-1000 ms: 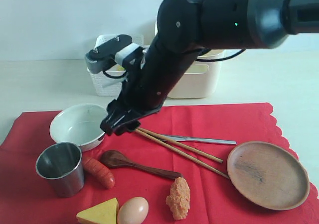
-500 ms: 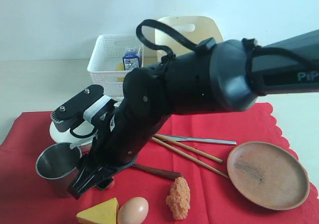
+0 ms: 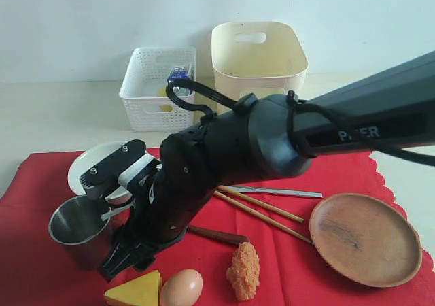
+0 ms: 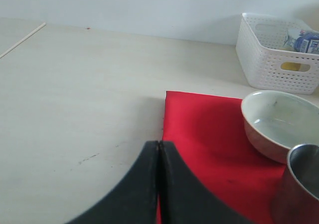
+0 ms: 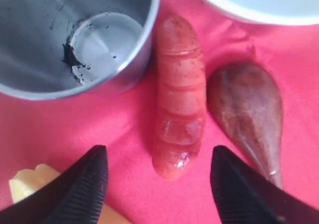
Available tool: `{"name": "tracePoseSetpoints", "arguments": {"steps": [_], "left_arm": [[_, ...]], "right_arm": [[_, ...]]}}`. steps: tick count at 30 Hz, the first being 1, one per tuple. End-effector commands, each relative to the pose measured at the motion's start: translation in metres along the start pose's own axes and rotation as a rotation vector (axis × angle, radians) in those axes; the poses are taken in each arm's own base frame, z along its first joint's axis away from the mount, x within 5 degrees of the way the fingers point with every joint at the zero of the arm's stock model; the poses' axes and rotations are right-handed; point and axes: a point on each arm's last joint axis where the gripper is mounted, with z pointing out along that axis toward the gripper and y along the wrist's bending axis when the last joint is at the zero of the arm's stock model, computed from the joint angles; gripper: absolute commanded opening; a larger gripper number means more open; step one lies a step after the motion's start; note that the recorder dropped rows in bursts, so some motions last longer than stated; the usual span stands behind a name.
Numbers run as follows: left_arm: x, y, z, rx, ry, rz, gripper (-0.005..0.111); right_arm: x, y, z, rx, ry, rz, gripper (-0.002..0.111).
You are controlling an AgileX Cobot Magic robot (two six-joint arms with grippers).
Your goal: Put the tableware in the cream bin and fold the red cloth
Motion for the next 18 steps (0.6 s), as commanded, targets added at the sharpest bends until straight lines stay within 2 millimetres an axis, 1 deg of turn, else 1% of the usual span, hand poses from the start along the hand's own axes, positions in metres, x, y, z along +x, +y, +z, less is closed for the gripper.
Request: {"name": "tracePoseSetpoints", "arguments": {"steps": [1,5,7,10,15,16,18], "left_arm": [[0.0,0.0,0.0,0.0,-0.011,-0.001,0.001],[0.0,0.0,0.0,0.0,-0.011,-0.001,0.001],[0.0,0.0,0.0,0.0,-0.011,-0.001,0.001],[0.0,0.0,0.0,0.0,-0.011,-0.001,0.001],[0.0,0.0,0.0,0.0,-0.011,-0.001,0.001],[0.0,0.0,0.0,0.0,-0.011,-0.001,0.001],[0.0,0.0,0.0,0.0,-0.011,-0.001,0.001]], "right_arm": [[0.002,-0.002,0.009,0.009,-0.01,-0.002,0.058],[0.005,-0.003,0.019,0.013,0.0,0.001,0.057],[0.007,-0.004,0.023,0.015,0.004,0.012,0.054],[0.006,-0.004,0.023,0.016,-0.002,0.015,0.038],[0.007,-0.005,0.023,0.03,0.01,-0.024,0.003],[0.007,-0.005,0.023,0.031,0.012,-0.027,0.0],[0.007,-0.005,0.021,0.03,0.014,-0.028,0.0]]}}
